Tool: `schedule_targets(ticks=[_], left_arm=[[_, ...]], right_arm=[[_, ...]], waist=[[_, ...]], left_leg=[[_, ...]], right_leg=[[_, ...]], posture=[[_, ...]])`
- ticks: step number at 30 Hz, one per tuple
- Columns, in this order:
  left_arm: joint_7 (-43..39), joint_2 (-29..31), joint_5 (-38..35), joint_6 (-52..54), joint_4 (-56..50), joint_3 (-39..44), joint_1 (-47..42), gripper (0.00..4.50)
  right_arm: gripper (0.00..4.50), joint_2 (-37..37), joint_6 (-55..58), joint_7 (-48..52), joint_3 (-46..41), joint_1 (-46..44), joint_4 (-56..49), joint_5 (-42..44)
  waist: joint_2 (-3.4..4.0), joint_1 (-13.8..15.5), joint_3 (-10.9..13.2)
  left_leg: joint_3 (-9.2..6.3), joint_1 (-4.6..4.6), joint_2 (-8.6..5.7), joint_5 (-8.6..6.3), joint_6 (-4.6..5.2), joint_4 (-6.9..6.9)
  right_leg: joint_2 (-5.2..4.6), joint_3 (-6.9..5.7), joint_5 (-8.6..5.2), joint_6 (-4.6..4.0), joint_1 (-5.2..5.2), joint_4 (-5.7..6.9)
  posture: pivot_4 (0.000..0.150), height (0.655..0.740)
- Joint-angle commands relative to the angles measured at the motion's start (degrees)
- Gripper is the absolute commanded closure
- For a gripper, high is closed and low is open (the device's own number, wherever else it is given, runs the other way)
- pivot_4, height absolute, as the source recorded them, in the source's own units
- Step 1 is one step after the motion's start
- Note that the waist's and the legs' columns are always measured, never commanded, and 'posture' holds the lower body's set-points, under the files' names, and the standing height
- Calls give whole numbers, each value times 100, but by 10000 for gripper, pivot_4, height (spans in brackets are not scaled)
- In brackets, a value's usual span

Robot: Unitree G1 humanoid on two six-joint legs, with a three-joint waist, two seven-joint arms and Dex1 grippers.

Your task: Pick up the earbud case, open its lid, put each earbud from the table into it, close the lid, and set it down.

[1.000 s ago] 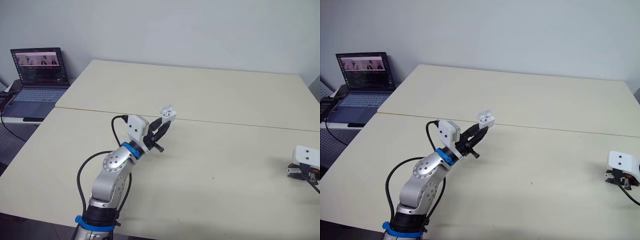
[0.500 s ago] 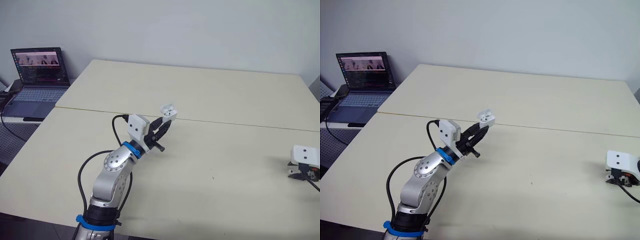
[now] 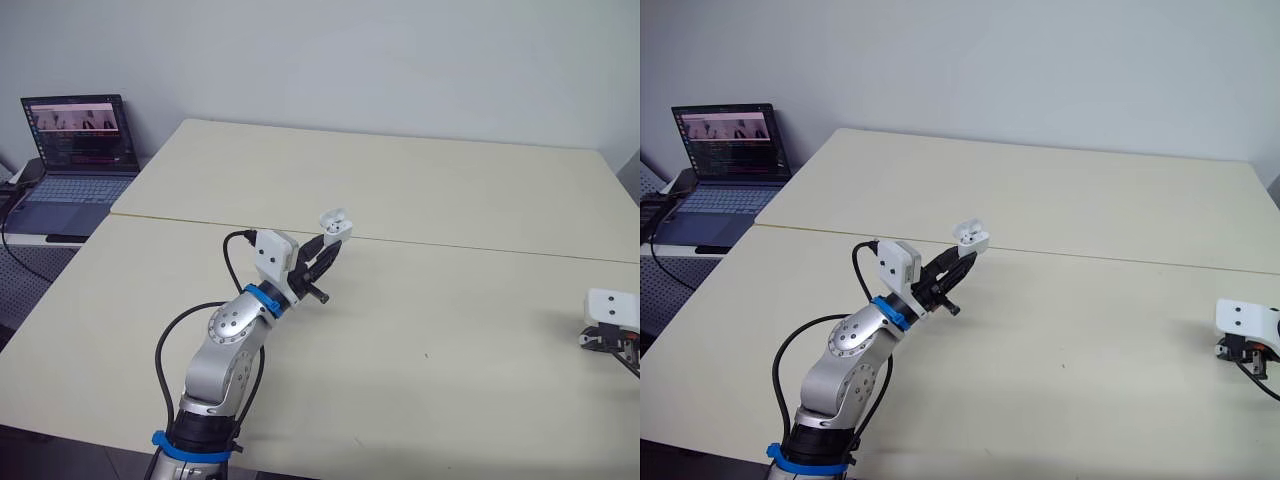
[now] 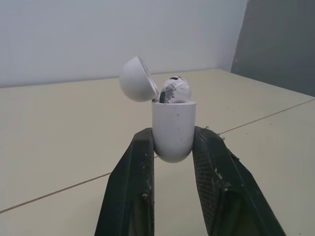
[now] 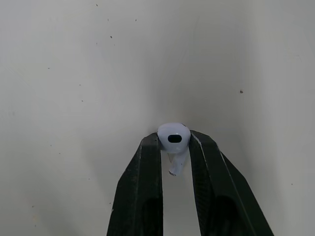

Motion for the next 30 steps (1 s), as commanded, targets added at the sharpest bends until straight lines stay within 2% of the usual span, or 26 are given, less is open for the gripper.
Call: schedule_targets(ticks=[1, 3, 6, 10, 13, 16, 18, 20, 24, 30], left_arm=[[-23, -12, -56, -91, -230, 20, -80, 37530], [-65, -1, -60, -109, -193, 11, -90, 37530], [-163, -10, -60, -154, -64, -38, -171, 37530], [-349, -60, -26, -325, 376, -57, -426, 37530], [-508, -71, -90, -384, 629, -25, -646, 37530], [-658, -64, -162, -356, 720, -16, -824, 37530], [-720, -84, -202, -344, 741, 8, -890, 37530], [-789, -104, -238, -343, 740, 10, -943, 37530], [-794, -162, -306, -287, 642, 5, -1030, 37530], [-834, -159, -344, -293, 565, -19, -1073, 37530]], right_arm=[[40934, 119, 156, 129, -170, -22, -317, 330], [40934, 376, 388, 293, -370, -111, -895, 895], [40934, 1117, 2041, -133, -710, -526, -2272, 1987], [40934, 2523, 4037, -1601, -968, -1327, -3964, 3306], [40934, 3642, 4735, -2836, -1092, -1886, -4583, 3789], [40934, 4592, 5208, -3805, -1186, -2239, -4938, 4189], [40934, 4958, 5406, -4164, -1131, -2253, -5094, 4323], [40934, 5222, 5489, -4432, -1035, -2229, -5138, 4385], [40934, 5556, 5596, -4834, -1079, -2228, -5015, 4512], [40934, 5579, 5620, -5002, -1128, -2255, -4821, 4615]], waist=[[0, -3, 0], [-5, -27, 3], [1, -58, 9], [16, -15, 18], [15, 31, 18], [15, 72, 18], [15, 122, 17], [15, 131, 17], [15, 112, 17], [16, 78, 17]], left_leg=[[0, 0, 0, 0, 0, 0], [-1, 0, 3, 0, 0, 0], [-1, 2, 10, 0, 0, -2], [-18, -10, 9, 3, -2, -2], [-34, -42, 5, 4, -5, -1], [-53, -89, -7, 8, -11, 0], [-61, -138, -17, 20, -32, 2], [-57, -145, -21, 20, -32, 0], [-50, -165, -24, 19, -30, -11], [-48, -163, -20, 20, -22, -10]], right_leg=[[0, 0, 0, 0, 0, 0], [1, -1, 0, 0, -1, 0], [12, 3, 0, 0, -1, 2], [15, -8, 1, 1, -9, 8], [13, -19, 1, 0, -37, 7], [1, -34, 2, -2, -74, 10], [-7, -42, 7, -10, -126, 20], [-14, -43, 11, -15, -142, 23], [-18, -43, 11, -15, -174, 22], [-13, -46, 11, -15, -172, 23]], posture=[[1500, 7400], [1500, 7400], [1500, 7400], [1500, 7400], [1500, 7400], [1500, 7400], [1500, 7400], [1500, 7400], [1500, 7400], [1500, 7400]])
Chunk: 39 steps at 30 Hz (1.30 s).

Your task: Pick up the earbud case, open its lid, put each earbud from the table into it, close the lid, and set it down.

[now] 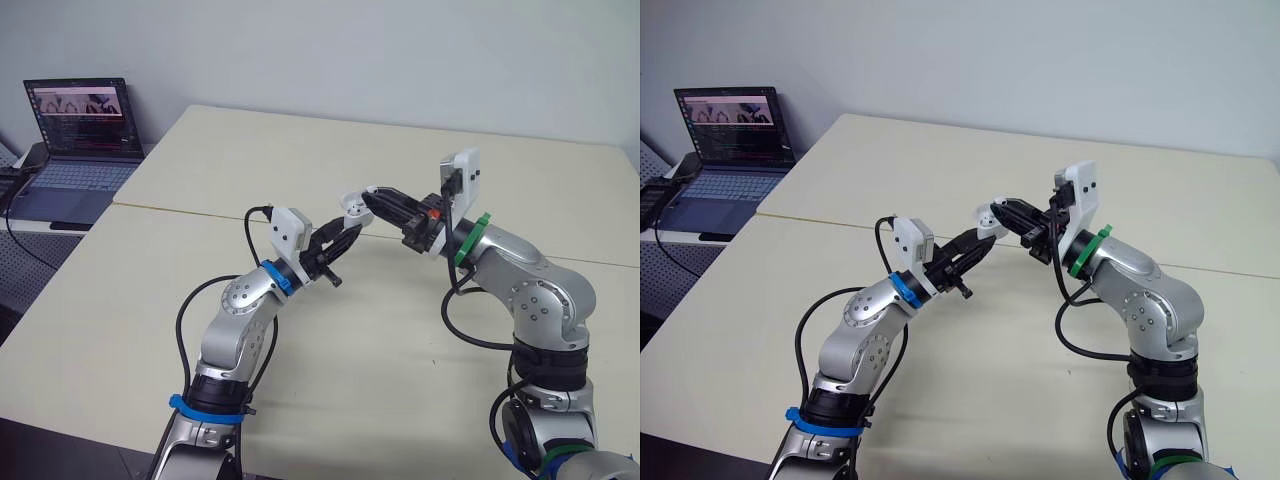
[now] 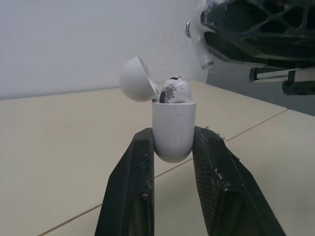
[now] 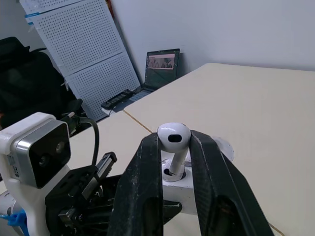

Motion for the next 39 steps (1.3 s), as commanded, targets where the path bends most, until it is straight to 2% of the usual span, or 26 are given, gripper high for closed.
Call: schedule_targets(ticks=[1, 23, 29, 33, 39], left_arm=[[-76, -10, -99, -62, -299, -19, -113, 37530], [-30, -120, -68, -81, -517, -95, -143, 37530], [4, -113, -77, -75, -521, -107, -135, 37530], [10, -119, -80, -69, -527, -119, -104, 37530], [-38, -64, -86, -66, -571, -132, 18, 37530]], right_arm=[[40934, -49, -69, -51, -105, -68, 2, 106], [40934, -552, -820, 295, 534, 286, 113, -574], [20417, -565, -759, 363, 432, 320, 54, -340], [20417, -559, -704, 381, 115, 213, 116, -19], [20417, -771, -152, 255, -799, -27, 367, 998]], waist=[[0, -21, 0], [0, -102, 0], [-1, -102, 0], [-1, -102, 0], [-1, -98, 0]], left_leg=[[0, 0, 0, 2, 6, 0], [9, 23, 2, 22, 32, 1], [10, 22, 3, 22, 32, 1], [11, 23, 4, 23, 32, 1], [13, 23, 3, 22, 32, 1]], right_leg=[[0, 0, 0, 0, 1, 0], [6, 11, 0, 0, 2, 47], [6, 11, 0, 0, 2, 46], [6, 12, 0, 0, 3, 46], [5, 14, 0, 0, 4, 45]], posture=[[1500, 7400], [1500, 7400], [1500, 7400], [1500, 7400], [1500, 7400]])
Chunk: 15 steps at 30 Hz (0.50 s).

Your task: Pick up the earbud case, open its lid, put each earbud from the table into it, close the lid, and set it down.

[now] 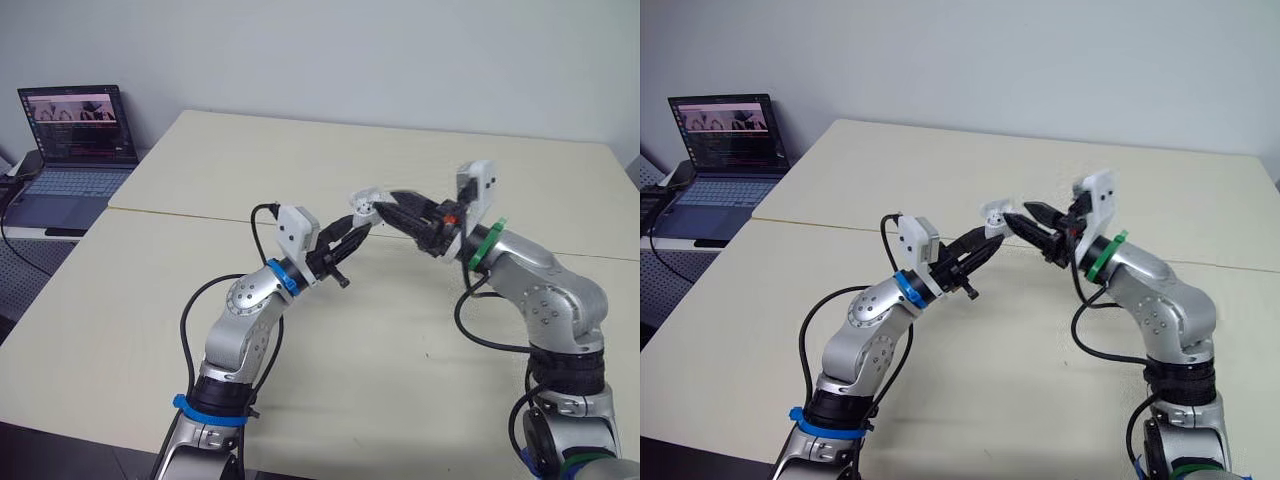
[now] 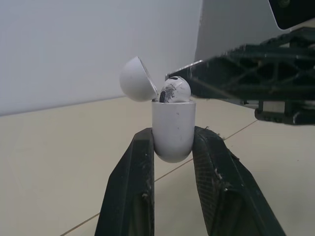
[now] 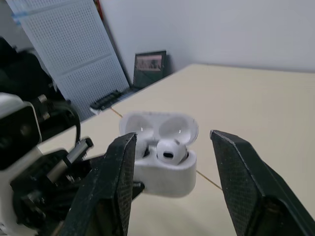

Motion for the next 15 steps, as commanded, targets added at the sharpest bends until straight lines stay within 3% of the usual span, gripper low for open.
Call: schedule_targets(ticks=[1, 5, 8, 12, 15], left_arm=[[-82, 37, -95, -79, -293, 6, 28, 37530], [-546, 299, -294, 166, -536, -175, 172, 37530], [-900, 552, -397, 327, -709, -340, 248, 37530], [-1082, 667, -331, 296, -697, -451, 264, 37530], [-1065, 669, -262, 297, -651, -470, 269, 37530]], right_arm=[[20417, -229, 293, -71, -573, -279, 174, 547], [22030, -599, 668, -36, -236, -674, 1026, 215], [29501, -816, 1188, 222, 394, -1067, 1442, 46], [44681, -931, 1636, 701, 843, -1485, 1648, 87], [44921, -1033, 1984, 1085, 919, -1614, 1582, 305]], waist=[[0, 0, 0], [0, -7, 0], [1, -32, 0], [1, -31, 1], [1, -9, 1]], left_leg=[[0, 0, 0, 0, 0, 0], [8, 3, 1, 0, 1, 0], [21, 6, 4, 2, 4, -2], [22, 7, 9, 3, 5, -2], [21, 5, 7, 3, 6, -2]], right_leg=[[0, 0, 0, 0, 0, 0], [1, 4, 0, 0, 0, 0], [2, 14, 0, 0, -3, 1], [5, 14, 0, 0, -5, 2], [3, 13, 0, 0, -2, -3]], posture=[[1500, 7400], [1500, 7400], [1500, 7400], [1500, 7400], [1500, 7400]])
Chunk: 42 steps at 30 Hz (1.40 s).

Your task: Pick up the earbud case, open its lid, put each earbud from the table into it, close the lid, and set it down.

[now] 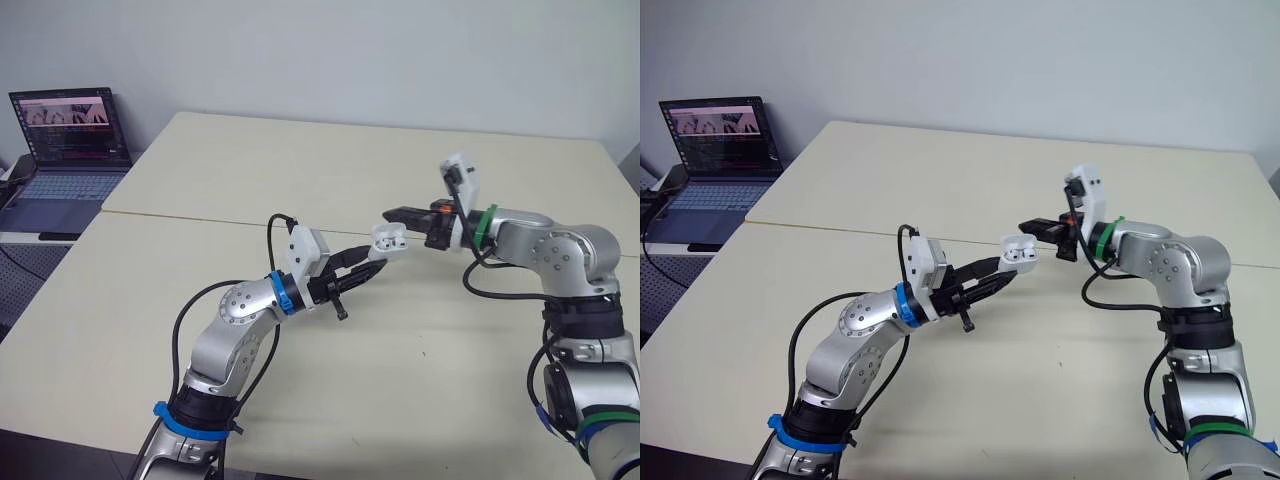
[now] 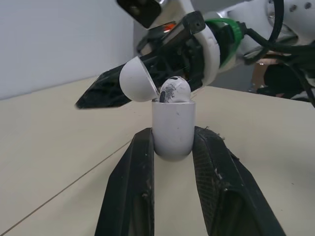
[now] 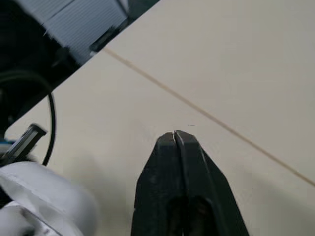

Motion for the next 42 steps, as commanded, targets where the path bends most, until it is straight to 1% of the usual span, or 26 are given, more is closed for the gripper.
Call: schedule_targets(ticks=[1, 4, 7, 10, 13, 17, 20, 23, 24, 25, 26, 28, 32, 34, 35, 36, 38, 39, 41, 42], left_arm=[[-13, 22, -3, -28, -147, -32, 10, 37530], [60, 56, 1, 30, -91, 25, 44, 37530], [158, 47, -20, 52, -45, 133, 27, 37530], [272, -30, -137, 139, -38, 244, -16, 37530], [335, -112, -210, 235, -84, 277, -43, 37530], [357, -195, -368, 508, -235, 262, 68, 37530], [531, -234, -888, 1437, -383, 217, 386, 37530], [608, -195, -1229, 2179, -534, 96, 551, 37530], [837, -312, -1462, 2628, -521, 152, 549, 37530], [1046, -426, -1665, 3035, -484, 208, 543, 37530], [1379, -631, -1842, 3432, -356, 333, 515, 37530], [1741, -938, -2181, 3942, -171, 550, 465, 37530], [2585, -1432, -2251, 4554, 348, 986, 368, 37530], [2771, -1491, -2277, 4831, 426, 1059, 415, 37530], [2867, -1521, -2302, 4959, 412, 1104, 450, 37530], [3029, -1593, -2348, 5112, 415, 1212, 477, 37530], [3133, -1605, -2468, 5338, 334, 1334, 530, 30428], [3232, -1628, -2528, 5449, 303, 1445, 552, 28731], [3363, -1529, -2673, 5694, 158, 1690, 619, 22871], [3426, -1460, -2736, 5817, 81, 1796, 659, 19259]], right_arm=[[44921, -184, 462, 514, -67, -245, -220, 386], [44921, -320, 725, 715, -147, -279, -436, 571], [44921, -386, 871, 710, -256, -219, -678, 695], [44921, -507, 686, 680, -182, 21, -1044, 554], [44921, -653, 117, 630, -21, 464, -1417, 141], [44921, -719, -764, 751, -34, 850, -1619, -316], [44921, -805, -1819, 1187, -485, 1428, -1779, -519], [39500, -980, -2336, 1518, -736, 1848, -1935, -559], [35334, -1193, -2497, 1783, -739, 2106, -2041, -632], [32807, -1344, -2552, 1949, -789, 2337, -2140, -628], [29322, -1504, -2670, 2133, -837, 2606, -2253, -651], [22947, -1748, -2904, 2390, -900, 3062, -2433, -703], [8996, -2007, -3328, 2636, -897, 3648, -2601, -938], [1944, -2048, -3464, 2655, -869, 3746, -2569, -1040], [878, -2031, -3502, 2623, -865, 3754, -2535, -1077], [878, -2003, -3506, 2577, -871, 3744, -2490, -1092], [0, -1981, -3590, 2534, -850, 3711, -2384, -1182], [0, -1960, -3587, 2505, -854, 3689, -2342, -1184], [0, -1939, -3647, 2501, -838, 3635, -2229, -1246], [0, -1923, -3673, 2502, -833, 3615, -2179, -1275]], waist=[[0, 10, 0], [0, 20, 0], [0, 19, 0], [-1, 18, 0], [-2, 18, 1], [-2, 18, 1], [-3, 19, 1], [-3, 19, 2], [-5, 18, 3], [-4, 38, 3], [-6, 44, 3], [-8, 67, 4], [-9, 27, 5], [-8, -4, 4], [-8, -9, 4], [-8, -8, 4], [-8, 5, 4], [-8, 5, 4], [-9, 3, 5], [-9, 2, 5]], left_leg=[[1, -2, -2, 0, 0, 0], [-3, -6, -4, -1, 1, 0], [-3, -7, -4, -1, 2, -2], [-4, -7, 0, -1, 2, -2], [-6, -6, 0, -1, 2, -2], [1, -7, -3, -1, 2, -1], [-4, -6, 0, -1, 2, 0], [-8, -6, -3, -1, 2, -4], [-5, -6, -3, -1, 2, -4], [-4, -6, -2, -1, 2, -4], [-8, -6, -4, -1, 2, -3], [-29, -1, -5, -1, 2, 0], [-23, 3, -6, 0, 3, 2], [-18, 14, -2, 1, 4, 2], [-17, 22, -1, 1, 4, 2], [-16, 27, -1, 2, 3, 2], [-25, 32, 6, 3, 1, 2], [-27, 37, 5, 3, 1, 2], [-28, 41, 7, 3, 1, 2], [-27, 42, 8, 3, 1, 2]], right_leg=[[-2, 1, 0, 0, 0, -3], [-5, -2, 0, 0, 0, -7], [-6, -3, 0, 0, -2, -10], [-5, -6, 0, 0, -2, -9], [-4, -9, 0, 0, 4, -12], [-5, -3, 0, 1, 3, -17], [-4, -7, 0, 1, 5, -16], [-4, -7, 0, 1, 7, -16], [-4, -6, 0, 1, 4, -16], [-4, -5, 0, 1, 4, -15], [-4, -7, 0, 1, 7, -18], [-4, -20, 0, 1, 30, -30], [-1, -14, 7, 14, 39, -44], [6, -6, 11, 17, 46, -44], [11, -1, 14, 16, 51, -44], [17, 0, 15, 16, 56, -44], [25, -6, 16, 15, 66, -45], [25, -8, 16, 14, 74, -47], [24, -7, 16, 14, 80, -50], [24, -6, 16, 14, 80, -51]], posture=[[1500, 7400], [1500, 7400], [1500, 7400], [1500, 7400], [1500, 7400], [1500, 7400], [1500, 7400], [1500, 7400], [1500, 7400], [1500, 7400], [1500, 7400], [1500, 7400], [1500, 7400], [1500, 7400], [1500, 7400], [1500, 7400], [1500, 7400], [1500, 7400], [1500, 7400], [1500, 7400]])
